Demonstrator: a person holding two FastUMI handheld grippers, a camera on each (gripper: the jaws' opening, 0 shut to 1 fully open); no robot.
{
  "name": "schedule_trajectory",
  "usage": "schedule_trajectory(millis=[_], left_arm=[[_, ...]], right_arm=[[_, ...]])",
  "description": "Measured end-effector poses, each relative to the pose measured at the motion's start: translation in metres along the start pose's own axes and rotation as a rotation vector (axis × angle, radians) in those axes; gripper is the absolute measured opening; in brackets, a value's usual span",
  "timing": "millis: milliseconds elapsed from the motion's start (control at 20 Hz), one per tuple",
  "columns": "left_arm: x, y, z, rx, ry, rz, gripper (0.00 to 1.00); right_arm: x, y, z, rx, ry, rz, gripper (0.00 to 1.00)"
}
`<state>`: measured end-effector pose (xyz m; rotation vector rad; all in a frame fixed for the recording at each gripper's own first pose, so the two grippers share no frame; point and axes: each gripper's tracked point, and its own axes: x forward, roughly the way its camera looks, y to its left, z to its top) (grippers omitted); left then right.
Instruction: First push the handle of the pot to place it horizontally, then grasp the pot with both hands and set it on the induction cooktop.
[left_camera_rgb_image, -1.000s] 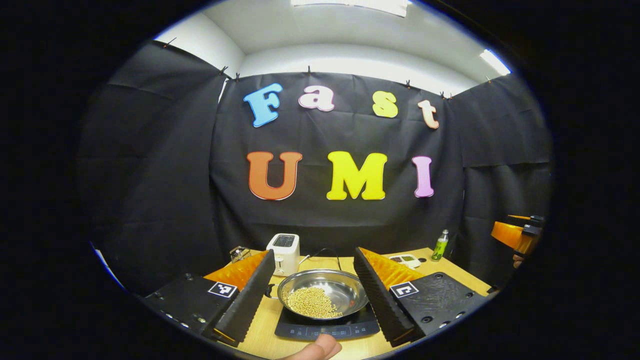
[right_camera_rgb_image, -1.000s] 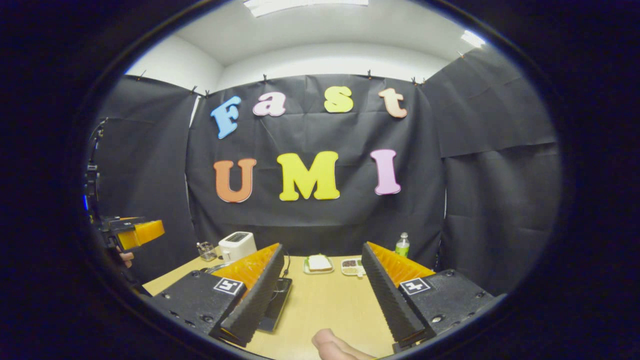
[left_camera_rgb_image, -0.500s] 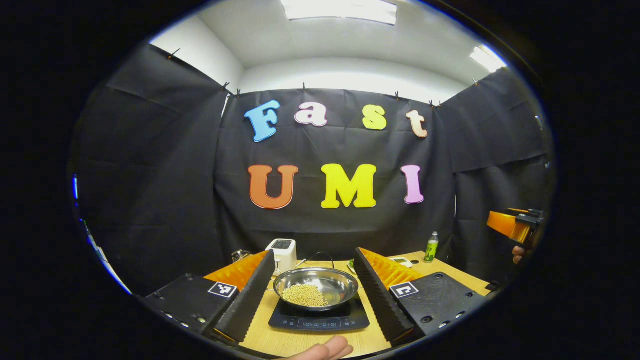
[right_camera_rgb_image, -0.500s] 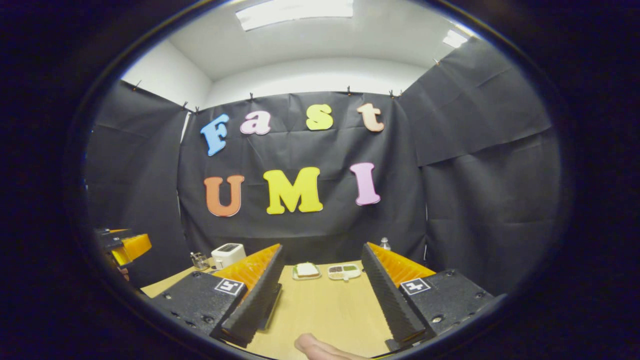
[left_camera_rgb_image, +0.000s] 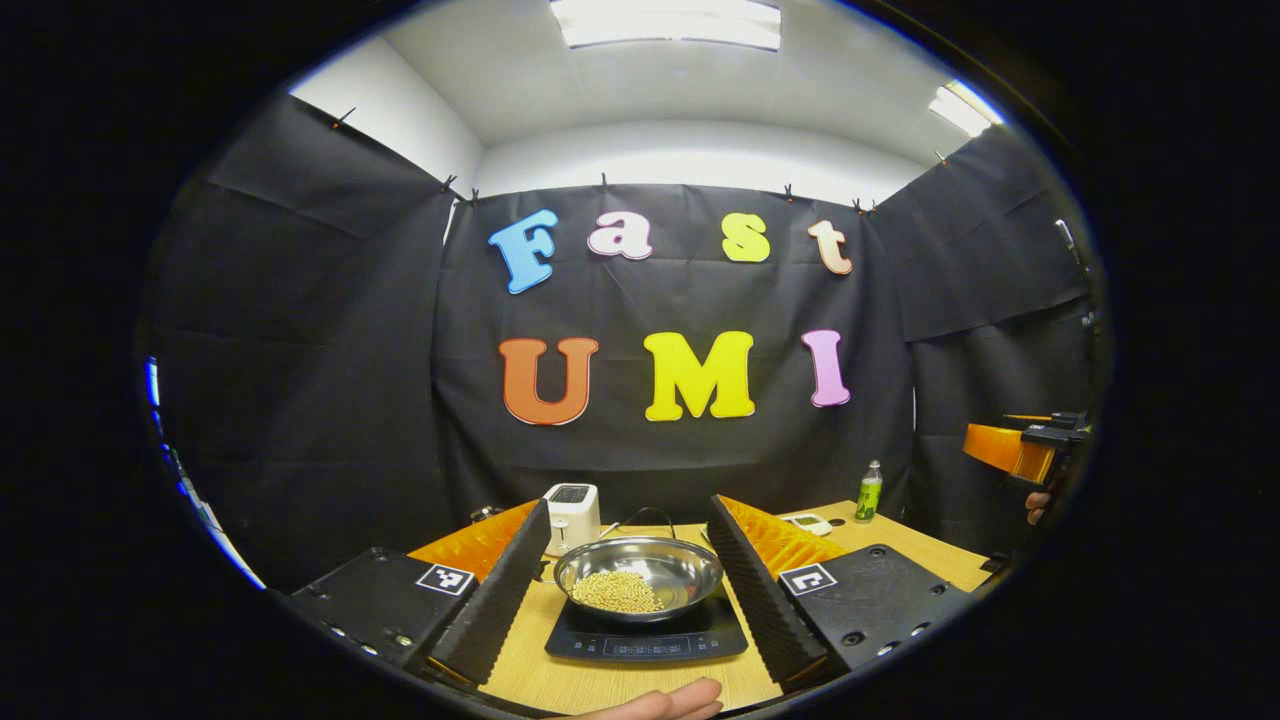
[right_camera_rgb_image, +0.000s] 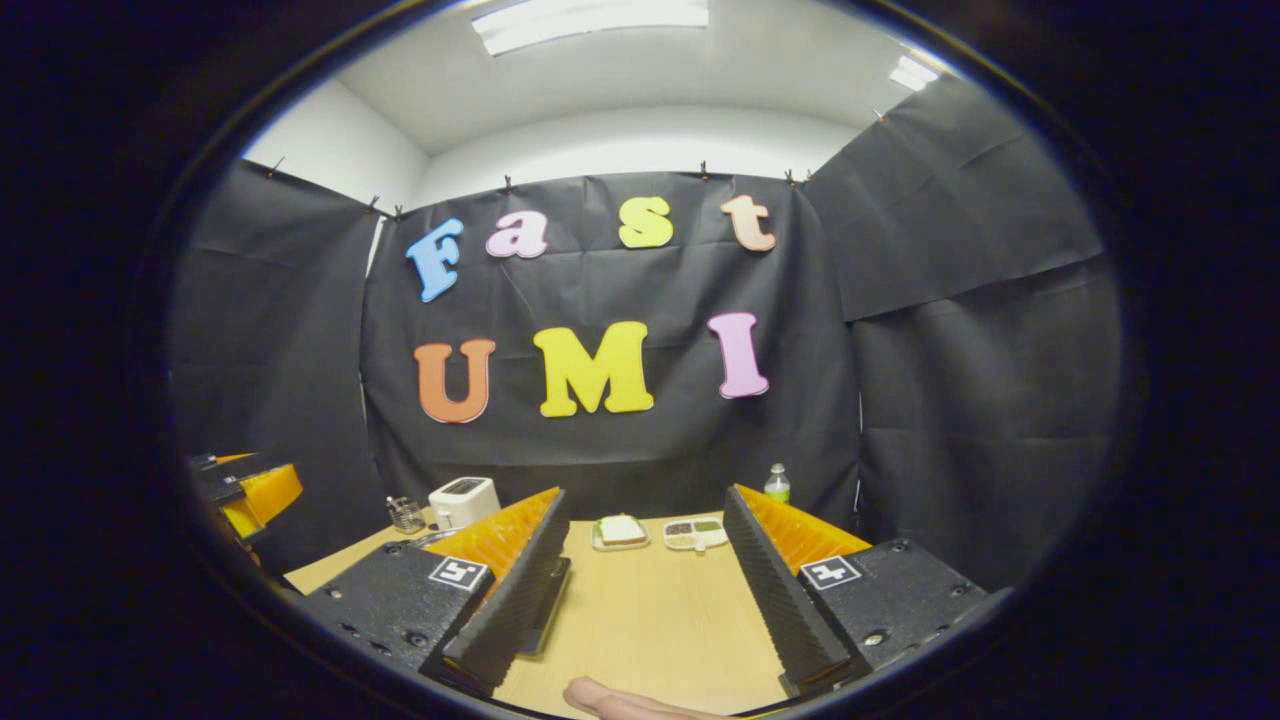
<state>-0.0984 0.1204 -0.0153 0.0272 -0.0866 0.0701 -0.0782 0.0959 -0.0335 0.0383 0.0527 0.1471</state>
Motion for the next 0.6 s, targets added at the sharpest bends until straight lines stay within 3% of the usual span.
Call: schedule_trajectory(millis=[200,250,350,500,550,600], left_arm=[[-0.0011,0.0055,-0.0024,-0.016,0.000,0.010,0.95],[-0.0009,0.0061,-0.0021,-0.018,-0.001,0.010,0.85],[-0.0019,0.0074,-0.0026,-0.014,-0.002,0.012,0.84],[-0.0024,0.0043,-0.0025,-0.013,-0.007,0.007,0.85],[-0.0025,0.0041,-0.0019,-0.012,-0.012,0.008,0.95],[-0.0024,0.0034,-0.0012,-0.012,-0.016,0.010,0.94]], right_arm=[[0.0004,-0.0012,-0.0019,0.008,-0.002,-0.001,0.98],[0.0004,-0.0017,-0.0013,0.011,-0.003,-0.001,0.98],[-0.0002,-0.0037,-0.0009,0.019,-0.007,-0.006,0.98],[-0.0027,-0.0045,-0.0018,0.030,-0.012,-0.004,0.96],[-0.0028,-0.0048,-0.0016,0.034,-0.015,-0.003,0.96],[-0.0027,-0.0058,-0.0030,0.039,-0.016,-0.002,0.98]])
